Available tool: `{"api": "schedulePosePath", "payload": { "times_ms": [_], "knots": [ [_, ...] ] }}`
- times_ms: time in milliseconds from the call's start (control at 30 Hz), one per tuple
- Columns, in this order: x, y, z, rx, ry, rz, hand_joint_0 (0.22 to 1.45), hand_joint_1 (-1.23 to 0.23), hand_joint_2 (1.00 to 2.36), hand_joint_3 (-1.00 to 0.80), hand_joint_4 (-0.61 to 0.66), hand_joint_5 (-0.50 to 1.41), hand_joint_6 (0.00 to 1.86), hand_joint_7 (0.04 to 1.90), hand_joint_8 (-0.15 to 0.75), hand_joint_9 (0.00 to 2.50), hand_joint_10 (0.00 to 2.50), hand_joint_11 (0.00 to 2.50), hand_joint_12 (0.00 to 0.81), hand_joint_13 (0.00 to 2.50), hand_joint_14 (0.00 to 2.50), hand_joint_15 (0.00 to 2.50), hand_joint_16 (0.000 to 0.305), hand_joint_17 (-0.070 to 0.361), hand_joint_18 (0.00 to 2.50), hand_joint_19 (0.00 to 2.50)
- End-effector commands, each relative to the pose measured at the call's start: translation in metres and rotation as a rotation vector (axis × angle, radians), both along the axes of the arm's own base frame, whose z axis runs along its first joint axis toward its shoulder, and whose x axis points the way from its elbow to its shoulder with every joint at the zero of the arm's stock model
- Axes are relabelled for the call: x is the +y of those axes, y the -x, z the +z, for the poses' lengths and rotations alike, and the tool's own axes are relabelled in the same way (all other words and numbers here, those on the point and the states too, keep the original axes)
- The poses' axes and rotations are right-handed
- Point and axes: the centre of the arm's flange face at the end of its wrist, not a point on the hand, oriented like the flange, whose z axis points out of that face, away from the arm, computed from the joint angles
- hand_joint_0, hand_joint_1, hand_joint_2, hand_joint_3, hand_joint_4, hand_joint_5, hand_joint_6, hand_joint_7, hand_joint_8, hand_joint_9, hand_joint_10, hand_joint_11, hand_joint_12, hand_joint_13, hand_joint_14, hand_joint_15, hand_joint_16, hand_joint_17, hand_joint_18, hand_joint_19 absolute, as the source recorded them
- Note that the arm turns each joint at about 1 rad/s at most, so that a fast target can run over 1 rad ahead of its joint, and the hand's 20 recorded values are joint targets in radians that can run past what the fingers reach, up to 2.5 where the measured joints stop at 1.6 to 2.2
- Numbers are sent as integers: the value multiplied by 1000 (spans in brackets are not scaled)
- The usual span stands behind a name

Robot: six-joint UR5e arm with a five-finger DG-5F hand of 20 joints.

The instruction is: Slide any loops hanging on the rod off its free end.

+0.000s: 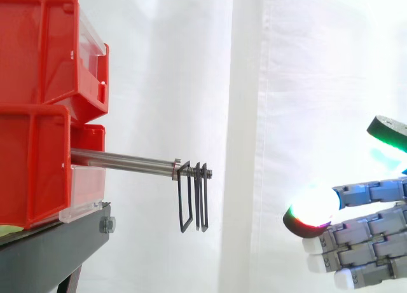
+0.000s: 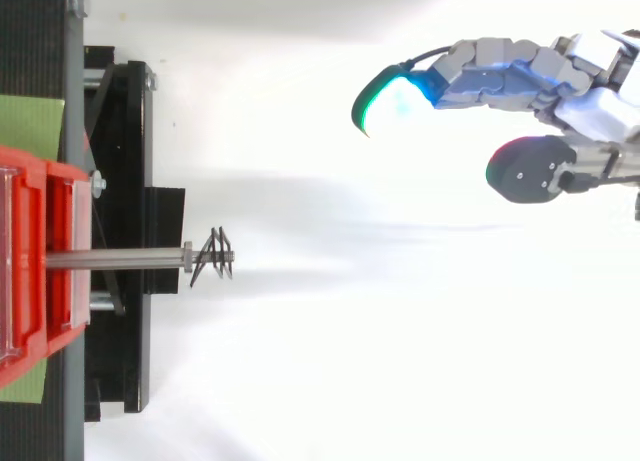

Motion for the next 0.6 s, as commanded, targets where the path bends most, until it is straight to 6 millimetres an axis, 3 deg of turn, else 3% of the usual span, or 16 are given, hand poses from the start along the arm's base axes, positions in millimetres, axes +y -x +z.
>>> {"api": "schedulePosePath", "payload": {
  "times_ms": [0,367,467,533,567],
  "knots": [
    [-3,-2,-12,-1,-2,-4,499,-520,1009,-381,235,-205,502,772,275,480,8,224,401,263,2,100,68,154,268,234],
    [-5,-7,-17,-31,22,-32,504,-533,1010,-383,235,-204,502,774,272,482,8,222,398,265,4,91,67,152,282,221],
    [-5,-11,-53,-5,38,-31,505,-533,1010,-380,236,-204,502,770,274,483,8,222,398,265,4,89,67,152,286,220],
    [-1,-26,-65,-56,21,-33,505,-533,1010,-380,235,-204,502,774,274,482,10,216,398,265,3,91,67,151,287,219],
    [1,-32,-60,-77,19,-33,505,-533,1010,-381,236,-204,502,773,274,482,9,208,398,265,2,92,67,151,287,225]
  ]
}}
